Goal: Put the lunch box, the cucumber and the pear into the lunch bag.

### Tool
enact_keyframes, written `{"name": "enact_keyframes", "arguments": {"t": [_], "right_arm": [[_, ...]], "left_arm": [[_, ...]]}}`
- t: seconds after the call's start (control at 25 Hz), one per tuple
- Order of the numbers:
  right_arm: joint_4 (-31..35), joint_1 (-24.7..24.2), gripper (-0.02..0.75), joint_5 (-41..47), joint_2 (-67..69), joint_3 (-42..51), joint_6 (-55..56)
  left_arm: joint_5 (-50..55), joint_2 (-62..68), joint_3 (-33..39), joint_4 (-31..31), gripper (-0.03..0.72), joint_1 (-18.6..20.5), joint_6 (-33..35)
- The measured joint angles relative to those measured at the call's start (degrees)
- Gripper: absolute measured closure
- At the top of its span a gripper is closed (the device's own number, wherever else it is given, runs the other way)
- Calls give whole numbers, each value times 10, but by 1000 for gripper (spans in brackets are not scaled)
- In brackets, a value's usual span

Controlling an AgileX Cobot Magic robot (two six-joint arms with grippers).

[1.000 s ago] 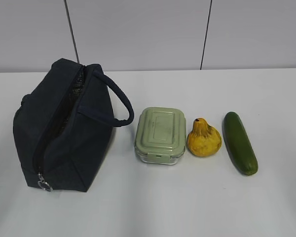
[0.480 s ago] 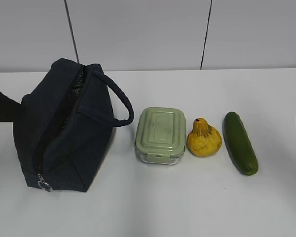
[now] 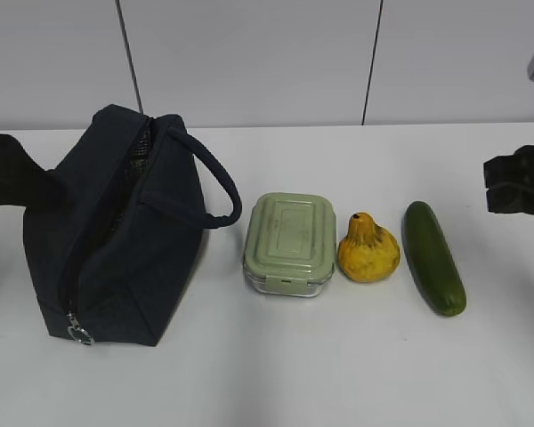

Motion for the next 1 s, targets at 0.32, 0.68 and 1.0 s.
{"name": "enact_keyframes", "arguments": {"t": [0.32, 0.68, 1.0], "right_arm": [[0, 0, 438, -3, 65, -18, -11], [4, 0, 407, -8, 170, -61, -12], [7, 0, 270, 4, 255, -155, -13]], "left_arm": [[13, 35, 0, 15, 606, 0, 0], [1, 35, 0, 24, 685, 0, 0], [-1, 35, 0, 25, 685, 0, 0]]}}
